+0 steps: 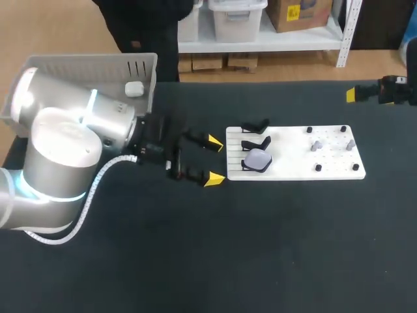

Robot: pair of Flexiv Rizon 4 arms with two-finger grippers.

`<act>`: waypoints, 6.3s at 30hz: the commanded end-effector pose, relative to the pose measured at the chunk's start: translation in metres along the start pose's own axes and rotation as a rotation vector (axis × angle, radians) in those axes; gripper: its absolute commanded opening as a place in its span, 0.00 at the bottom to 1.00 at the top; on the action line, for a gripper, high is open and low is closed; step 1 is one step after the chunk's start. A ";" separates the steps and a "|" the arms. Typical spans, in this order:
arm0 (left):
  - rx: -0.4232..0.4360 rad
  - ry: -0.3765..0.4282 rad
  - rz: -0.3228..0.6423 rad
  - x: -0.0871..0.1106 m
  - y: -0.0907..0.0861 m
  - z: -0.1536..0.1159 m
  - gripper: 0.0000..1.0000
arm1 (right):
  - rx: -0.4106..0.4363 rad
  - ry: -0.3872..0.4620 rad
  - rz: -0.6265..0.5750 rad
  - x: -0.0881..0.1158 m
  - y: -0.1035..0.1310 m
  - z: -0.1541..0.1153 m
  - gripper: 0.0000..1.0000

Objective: Pick up each earbud case from the left stands, insert the matching earbuds, close the lid, and place the case in the box.

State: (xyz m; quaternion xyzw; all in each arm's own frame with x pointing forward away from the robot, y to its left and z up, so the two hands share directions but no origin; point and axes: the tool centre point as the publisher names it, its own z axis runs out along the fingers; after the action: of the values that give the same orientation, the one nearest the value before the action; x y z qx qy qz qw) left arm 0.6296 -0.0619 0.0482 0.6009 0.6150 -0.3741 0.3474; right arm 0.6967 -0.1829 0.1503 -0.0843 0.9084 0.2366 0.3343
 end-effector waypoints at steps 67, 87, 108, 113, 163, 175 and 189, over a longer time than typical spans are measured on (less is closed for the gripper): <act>0.124 0.013 0.001 -0.001 0.035 0.071 0.52 | -0.003 0.000 -0.001 0.000 -0.001 0.001 1.00; 0.130 -0.007 0.006 -0.004 0.035 0.080 0.44 | -0.003 0.000 -0.001 0.000 -0.001 0.001 1.00; 0.108 -0.053 0.053 -0.015 0.023 0.067 0.00 | -0.003 0.000 -0.001 0.000 -0.001 0.001 1.00; 0.062 -0.157 0.083 -0.036 0.011 0.052 0.00 | -0.003 0.000 -0.001 0.000 -0.001 0.001 1.00; 0.033 -0.432 0.102 -0.086 -0.033 0.048 0.00 | -0.003 0.000 -0.001 0.000 -0.001 0.001 1.00; 0.033 -0.432 0.102 -0.086 -0.033 0.048 0.00 | -0.011 -0.006 -0.041 0.008 0.012 -0.004 1.00; 0.033 -0.432 0.102 -0.086 -0.033 0.048 0.00 | -0.056 -0.033 -0.158 0.041 0.072 -0.031 1.00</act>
State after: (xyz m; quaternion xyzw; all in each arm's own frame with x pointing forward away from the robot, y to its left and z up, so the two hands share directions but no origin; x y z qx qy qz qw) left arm 0.5996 -0.1456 0.1024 0.5440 0.4887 -0.4870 0.4776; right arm 0.6425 -0.1419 0.1657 -0.1643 0.8832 0.2524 0.3596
